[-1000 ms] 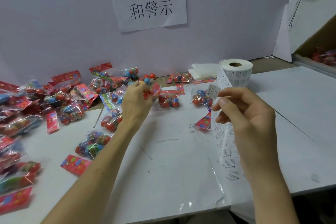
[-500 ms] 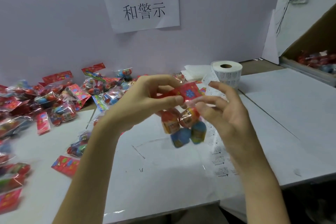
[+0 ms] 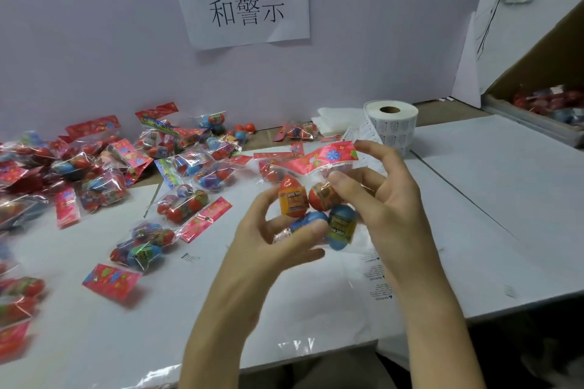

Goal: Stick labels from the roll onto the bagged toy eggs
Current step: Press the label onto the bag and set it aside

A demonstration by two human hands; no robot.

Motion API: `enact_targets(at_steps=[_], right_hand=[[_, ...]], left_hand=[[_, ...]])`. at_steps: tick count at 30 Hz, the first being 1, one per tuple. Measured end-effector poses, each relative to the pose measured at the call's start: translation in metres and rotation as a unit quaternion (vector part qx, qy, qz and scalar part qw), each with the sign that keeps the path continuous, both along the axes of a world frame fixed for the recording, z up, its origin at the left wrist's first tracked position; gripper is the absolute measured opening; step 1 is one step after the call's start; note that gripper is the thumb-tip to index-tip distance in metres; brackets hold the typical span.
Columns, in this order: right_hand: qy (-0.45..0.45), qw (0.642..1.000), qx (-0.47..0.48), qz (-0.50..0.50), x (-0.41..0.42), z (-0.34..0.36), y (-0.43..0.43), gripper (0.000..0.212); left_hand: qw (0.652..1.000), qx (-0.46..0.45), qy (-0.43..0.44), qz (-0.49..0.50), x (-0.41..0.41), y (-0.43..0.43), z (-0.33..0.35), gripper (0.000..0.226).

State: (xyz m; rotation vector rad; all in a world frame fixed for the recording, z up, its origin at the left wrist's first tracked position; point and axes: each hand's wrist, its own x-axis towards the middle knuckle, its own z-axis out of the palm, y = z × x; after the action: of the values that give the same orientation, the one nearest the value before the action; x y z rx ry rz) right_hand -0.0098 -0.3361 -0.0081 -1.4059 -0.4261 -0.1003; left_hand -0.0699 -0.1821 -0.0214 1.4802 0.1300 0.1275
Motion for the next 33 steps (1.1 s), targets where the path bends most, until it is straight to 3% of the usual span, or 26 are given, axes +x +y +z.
enact_targets(at_steps=[4,8,13,18,22,26,29,33], right_hand=[[0.003,1.000,-0.011,0.008,0.000,-0.001,0.003,0.069],[-0.003,0.999,-0.027,0.029,0.001,-0.001,0.005,0.067],[-0.012,0.998,-0.042,0.036,-0.001,-0.001,0.007,0.069],[-0.014,0.997,-0.052,0.054,-0.002,-0.001,0.005,0.063],[-0.020,0.996,-0.082,0.039,-0.002,-0.001,0.005,0.072],[-0.015,0.998,-0.064,0.007,0.000,-0.004,0.003,0.062],[-0.006,0.998,-0.062,-0.004,0.003,-0.008,0.000,0.060],[-0.008,0.997,-0.072,-0.014,0.004,-0.008,-0.001,0.062]], left_hand=[[0.997,0.018,-0.029,0.066,-0.001,-0.012,-0.006,0.080],[0.994,0.008,-0.038,0.103,-0.001,-0.014,-0.008,0.063],[0.994,0.019,-0.055,0.088,-0.002,-0.013,-0.015,0.041],[0.993,0.032,-0.068,0.094,-0.003,-0.014,-0.012,0.037],[0.992,0.068,-0.066,0.089,-0.003,-0.014,-0.014,0.035],[0.994,0.072,-0.039,0.066,-0.005,-0.018,-0.012,0.023],[0.995,0.081,-0.023,0.060,-0.005,-0.019,-0.010,0.048],[0.995,0.065,-0.038,0.065,-0.006,-0.016,-0.009,0.045]])
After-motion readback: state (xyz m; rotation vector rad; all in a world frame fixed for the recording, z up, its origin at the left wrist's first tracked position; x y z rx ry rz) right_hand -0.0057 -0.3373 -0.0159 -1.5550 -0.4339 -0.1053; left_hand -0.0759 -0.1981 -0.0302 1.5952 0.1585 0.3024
